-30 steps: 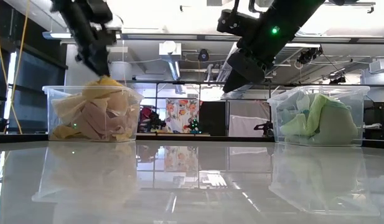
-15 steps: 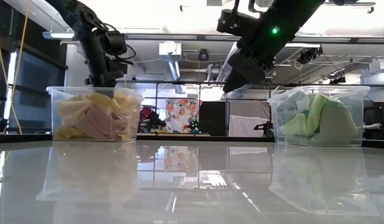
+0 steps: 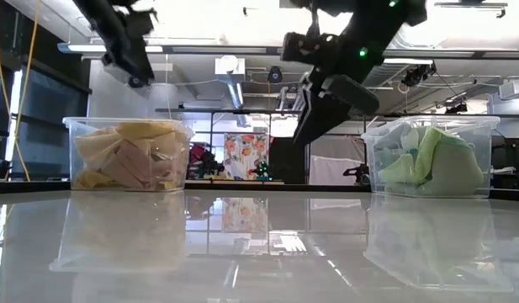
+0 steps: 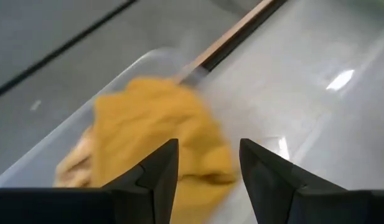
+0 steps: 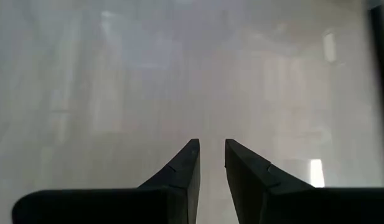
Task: Sort towels by color in basket
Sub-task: Return to Home Position
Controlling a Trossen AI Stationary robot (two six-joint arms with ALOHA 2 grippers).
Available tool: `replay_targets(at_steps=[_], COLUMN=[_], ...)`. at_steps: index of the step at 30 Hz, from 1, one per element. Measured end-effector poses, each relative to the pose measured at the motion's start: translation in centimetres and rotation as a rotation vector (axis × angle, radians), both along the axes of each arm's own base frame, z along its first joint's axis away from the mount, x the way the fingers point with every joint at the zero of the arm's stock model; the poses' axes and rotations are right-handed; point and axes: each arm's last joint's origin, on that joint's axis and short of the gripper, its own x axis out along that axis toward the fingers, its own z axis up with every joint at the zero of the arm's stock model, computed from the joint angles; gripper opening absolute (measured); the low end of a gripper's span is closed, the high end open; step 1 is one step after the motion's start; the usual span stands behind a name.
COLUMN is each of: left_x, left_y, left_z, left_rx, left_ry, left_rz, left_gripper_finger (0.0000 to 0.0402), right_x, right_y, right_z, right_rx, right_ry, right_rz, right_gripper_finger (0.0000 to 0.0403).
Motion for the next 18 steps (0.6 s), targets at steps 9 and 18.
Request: replay_targets(at_steps=[9, 18], left_x=[-2.6, -4.3], left_y=[-6.5, -10.6], left_z=[-0.1, -2.6], left_rx=[0.191, 0.300], left_ry=[-0.351, -0.553], left_rz=[-0.308, -0.495], left_gripper_finger=[0.0146, 0.0128], right_x=[-6.4, -17.9], right_y=[-4.8, -5.0], right_z=[1.2, 4.6], right_rx=[0.202, 0.378], right_ry=[-0.309, -0.805], right_rz=[-0.027, -0.069], right_gripper_finger=[0.0039, 0.0006])
